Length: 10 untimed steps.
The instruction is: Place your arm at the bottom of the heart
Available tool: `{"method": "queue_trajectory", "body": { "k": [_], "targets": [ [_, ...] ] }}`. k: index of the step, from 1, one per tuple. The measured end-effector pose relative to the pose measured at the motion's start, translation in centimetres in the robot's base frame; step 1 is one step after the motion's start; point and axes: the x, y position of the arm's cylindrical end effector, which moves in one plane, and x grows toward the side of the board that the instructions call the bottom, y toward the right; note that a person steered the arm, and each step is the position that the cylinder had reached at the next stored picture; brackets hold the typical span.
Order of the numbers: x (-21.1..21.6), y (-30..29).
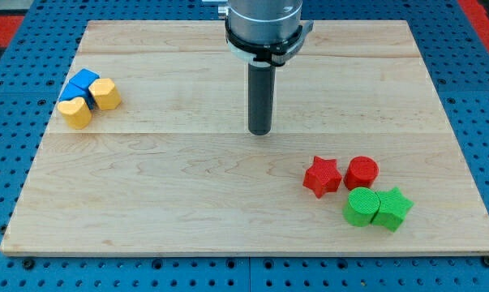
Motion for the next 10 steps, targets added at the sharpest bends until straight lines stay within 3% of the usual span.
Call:
{"method": "queue_trajectory", "body": {
  "k": [4,6,7,9,10],
  "targets": [
    [0.1,2.7],
    [6.4,1.3],
    [7.4,-7.2],
    [4.8,-25.3],
    [4.8,-25.6]
  ]
}}
